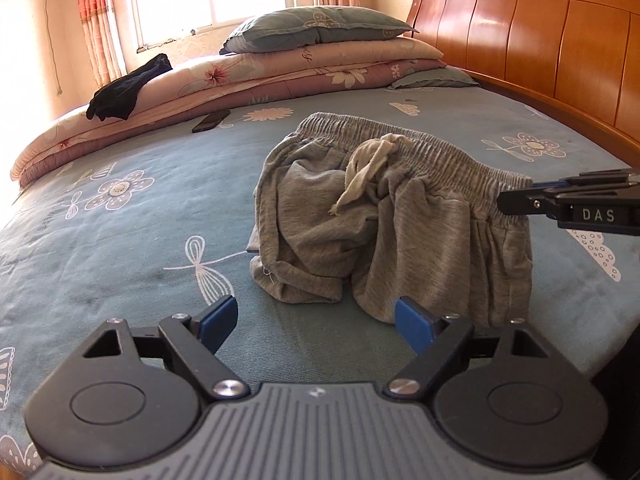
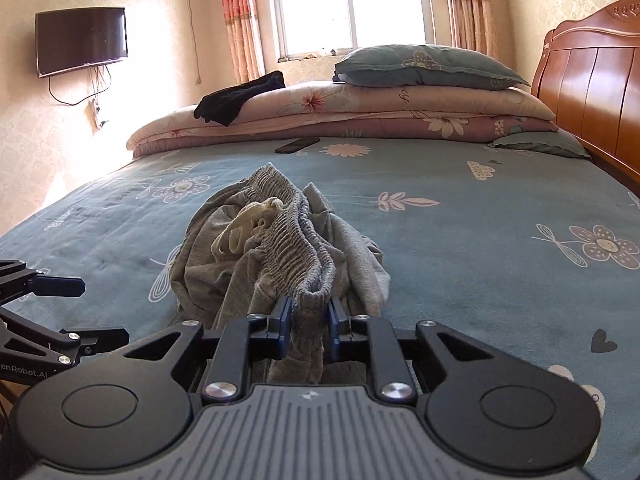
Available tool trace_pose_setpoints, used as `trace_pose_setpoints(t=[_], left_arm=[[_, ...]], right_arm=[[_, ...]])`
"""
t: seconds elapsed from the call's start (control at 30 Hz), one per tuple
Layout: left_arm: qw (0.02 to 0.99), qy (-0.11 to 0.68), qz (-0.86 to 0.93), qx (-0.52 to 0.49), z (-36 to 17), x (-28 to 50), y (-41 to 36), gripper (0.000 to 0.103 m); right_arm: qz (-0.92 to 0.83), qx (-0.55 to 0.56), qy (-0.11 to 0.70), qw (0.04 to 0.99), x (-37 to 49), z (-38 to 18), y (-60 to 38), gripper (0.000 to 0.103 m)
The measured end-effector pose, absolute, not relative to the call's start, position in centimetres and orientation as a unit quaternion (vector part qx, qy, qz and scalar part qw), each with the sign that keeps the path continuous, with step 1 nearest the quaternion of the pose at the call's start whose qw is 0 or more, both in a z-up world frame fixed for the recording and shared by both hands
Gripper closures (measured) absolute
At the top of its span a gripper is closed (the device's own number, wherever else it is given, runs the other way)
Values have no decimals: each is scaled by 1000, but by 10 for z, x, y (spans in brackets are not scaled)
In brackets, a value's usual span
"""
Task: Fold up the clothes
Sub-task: 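Lift the waistband with the right gripper while the left gripper approaches the waistband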
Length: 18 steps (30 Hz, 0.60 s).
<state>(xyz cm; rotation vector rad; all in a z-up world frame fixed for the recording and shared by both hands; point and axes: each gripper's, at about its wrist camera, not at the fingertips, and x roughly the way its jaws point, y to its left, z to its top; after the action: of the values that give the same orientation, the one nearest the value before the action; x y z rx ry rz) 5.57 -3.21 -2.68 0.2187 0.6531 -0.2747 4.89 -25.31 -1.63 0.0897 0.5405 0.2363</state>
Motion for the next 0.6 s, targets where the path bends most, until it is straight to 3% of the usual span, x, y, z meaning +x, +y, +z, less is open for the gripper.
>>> trace_pose_setpoints(t=[0.23,0.37,0.43,0.6], left_arm=[[922,309,-186,139,-32,51,-61,17],[914,299,-230,150,-35,46,-84,17],[910,293,-249,153,-37,44,-94,17],[904,291,-263,171,-45,48,-119,17]], right_arm=[[200,106,246,942,32,-2,-263,83],[238,103,232,937,15,10,-266,84],[263,108,223,933,6,16,-268,90],[258,84,210,939,-7,25,-268,87]])
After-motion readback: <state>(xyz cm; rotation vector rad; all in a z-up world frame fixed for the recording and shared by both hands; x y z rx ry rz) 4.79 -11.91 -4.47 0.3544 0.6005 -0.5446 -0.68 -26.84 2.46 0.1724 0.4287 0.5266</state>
